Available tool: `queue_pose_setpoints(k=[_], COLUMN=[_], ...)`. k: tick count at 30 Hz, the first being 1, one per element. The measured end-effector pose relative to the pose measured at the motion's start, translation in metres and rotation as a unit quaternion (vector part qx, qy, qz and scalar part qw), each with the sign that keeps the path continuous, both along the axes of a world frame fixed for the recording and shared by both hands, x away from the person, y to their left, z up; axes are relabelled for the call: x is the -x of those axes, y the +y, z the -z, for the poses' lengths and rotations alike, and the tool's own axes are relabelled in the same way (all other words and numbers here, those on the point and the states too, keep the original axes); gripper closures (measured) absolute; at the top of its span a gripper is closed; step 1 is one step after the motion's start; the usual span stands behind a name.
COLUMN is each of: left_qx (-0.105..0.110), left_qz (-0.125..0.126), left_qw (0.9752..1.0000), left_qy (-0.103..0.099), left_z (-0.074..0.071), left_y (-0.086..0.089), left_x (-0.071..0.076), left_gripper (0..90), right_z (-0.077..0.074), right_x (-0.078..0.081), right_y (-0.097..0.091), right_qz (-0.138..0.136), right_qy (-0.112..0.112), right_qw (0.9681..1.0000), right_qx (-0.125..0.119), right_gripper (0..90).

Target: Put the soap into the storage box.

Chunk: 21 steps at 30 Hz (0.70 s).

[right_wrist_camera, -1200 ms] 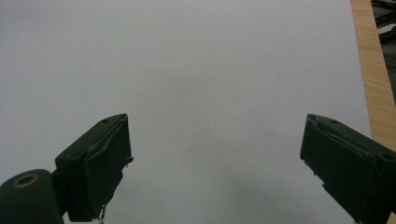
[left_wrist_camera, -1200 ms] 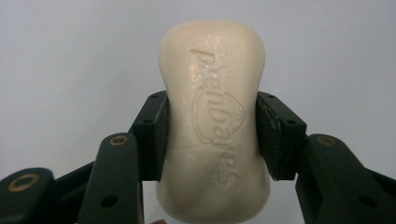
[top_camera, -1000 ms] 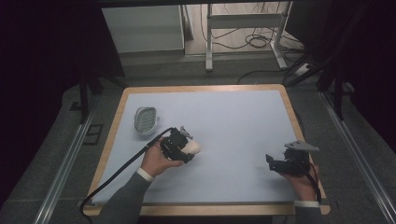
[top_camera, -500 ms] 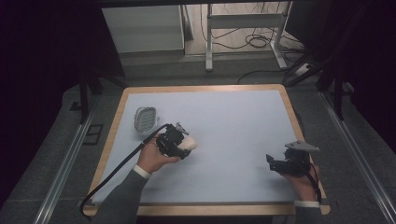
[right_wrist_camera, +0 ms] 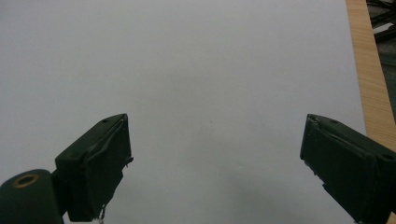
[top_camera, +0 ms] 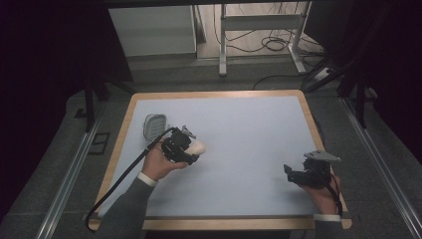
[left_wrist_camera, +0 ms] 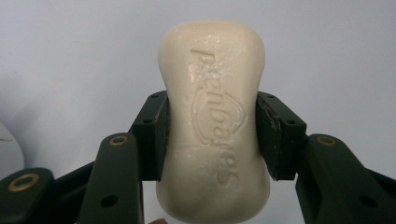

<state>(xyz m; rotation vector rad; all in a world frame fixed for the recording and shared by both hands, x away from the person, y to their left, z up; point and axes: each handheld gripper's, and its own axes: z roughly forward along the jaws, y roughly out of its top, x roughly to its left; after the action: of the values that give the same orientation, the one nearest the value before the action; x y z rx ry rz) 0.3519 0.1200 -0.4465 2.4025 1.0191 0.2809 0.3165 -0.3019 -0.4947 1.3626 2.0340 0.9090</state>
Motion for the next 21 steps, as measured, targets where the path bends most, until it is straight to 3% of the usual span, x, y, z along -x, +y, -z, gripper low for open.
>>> queue_pose_setpoints(k=[21], left_qx=[-0.001], left_qz=[-0.024], left_qw=[0.9997], left_qy=[0.0], left_z=[-0.006], left_y=[0.019], left_x=[-0.014], left_gripper=[49.4], right_z=[-0.001], right_x=[0.001], right_y=[0.0], right_qz=[0.0], right_qy=[-0.001], right_qw=[1.0], right_qx=[0.0], right_gripper=[8.5])
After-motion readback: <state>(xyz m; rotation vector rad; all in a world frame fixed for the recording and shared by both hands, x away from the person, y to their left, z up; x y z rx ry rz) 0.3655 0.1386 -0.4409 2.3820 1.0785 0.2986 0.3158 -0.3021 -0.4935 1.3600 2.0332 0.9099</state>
